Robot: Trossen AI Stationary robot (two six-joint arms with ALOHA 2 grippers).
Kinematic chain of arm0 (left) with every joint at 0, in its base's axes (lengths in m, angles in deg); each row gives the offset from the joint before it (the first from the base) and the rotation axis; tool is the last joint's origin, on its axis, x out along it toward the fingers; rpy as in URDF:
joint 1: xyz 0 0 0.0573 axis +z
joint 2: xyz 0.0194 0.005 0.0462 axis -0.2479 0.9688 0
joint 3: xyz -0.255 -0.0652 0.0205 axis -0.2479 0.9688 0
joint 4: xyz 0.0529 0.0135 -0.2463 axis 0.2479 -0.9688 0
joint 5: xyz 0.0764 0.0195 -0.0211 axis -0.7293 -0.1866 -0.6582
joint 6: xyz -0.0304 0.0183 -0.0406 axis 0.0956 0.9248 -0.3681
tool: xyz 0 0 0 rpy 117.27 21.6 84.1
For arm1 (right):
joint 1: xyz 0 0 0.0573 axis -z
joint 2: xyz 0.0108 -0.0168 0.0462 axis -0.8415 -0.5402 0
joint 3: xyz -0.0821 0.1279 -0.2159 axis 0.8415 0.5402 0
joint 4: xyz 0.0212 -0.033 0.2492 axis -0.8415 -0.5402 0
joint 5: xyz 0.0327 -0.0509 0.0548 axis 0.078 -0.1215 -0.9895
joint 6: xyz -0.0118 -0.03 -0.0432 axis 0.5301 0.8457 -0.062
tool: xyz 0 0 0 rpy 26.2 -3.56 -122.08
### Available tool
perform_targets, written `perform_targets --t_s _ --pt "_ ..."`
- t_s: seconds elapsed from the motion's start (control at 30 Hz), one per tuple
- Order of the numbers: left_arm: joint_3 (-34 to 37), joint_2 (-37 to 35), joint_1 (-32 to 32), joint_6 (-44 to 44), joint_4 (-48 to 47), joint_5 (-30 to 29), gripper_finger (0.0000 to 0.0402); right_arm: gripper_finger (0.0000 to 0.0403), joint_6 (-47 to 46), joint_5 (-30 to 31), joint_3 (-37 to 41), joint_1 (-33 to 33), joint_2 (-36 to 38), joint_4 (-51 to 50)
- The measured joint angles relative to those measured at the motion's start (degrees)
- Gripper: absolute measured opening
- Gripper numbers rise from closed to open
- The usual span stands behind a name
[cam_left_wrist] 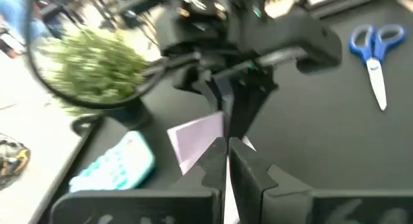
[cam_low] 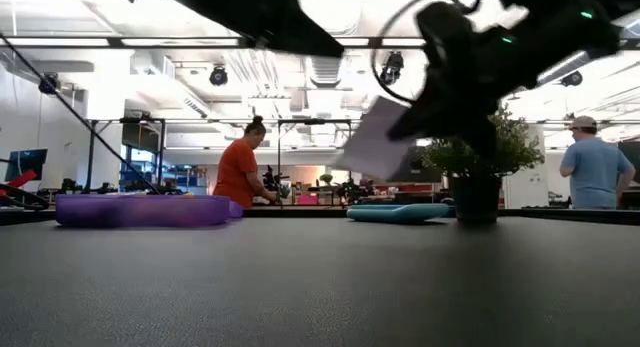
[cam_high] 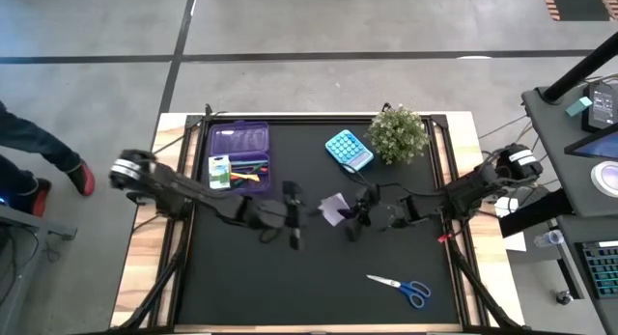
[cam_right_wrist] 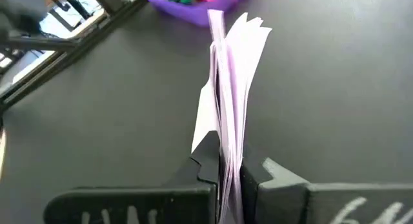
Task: Pack school essentials
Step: Put the white sticky notes into the purple supply box
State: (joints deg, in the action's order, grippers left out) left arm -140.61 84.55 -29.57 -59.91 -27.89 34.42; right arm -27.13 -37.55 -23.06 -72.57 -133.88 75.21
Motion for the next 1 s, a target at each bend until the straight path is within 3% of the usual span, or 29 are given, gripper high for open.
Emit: perform_targets --t_s 0.27,0.5,0.73,1.0 --pt "14.73 -16.09 0.01 0.22 8.7 -1.66 0.0001 0.0009 12.67 -4.07 -14.53 9.51 -7.06 -5.42" --pt "25.22 -25.51 0.04 0.26 20.55 -1.86 0.0001 0.0009 20.6 -7.9 -29.85 16.94 -19.29 -5.58" --pt "30.73 -31.18 0.11 0.35 24.12 -3.27 0.0001 0.0009 25.98 -9.48 -45.06 19.3 -32.6 -5.61" --pt "31.97 -33.53 0.11 0.1 23.8 -3.97 0.0001 0.0009 25.83 -9.33 -57.0 20.43 -43.9 -3.75"
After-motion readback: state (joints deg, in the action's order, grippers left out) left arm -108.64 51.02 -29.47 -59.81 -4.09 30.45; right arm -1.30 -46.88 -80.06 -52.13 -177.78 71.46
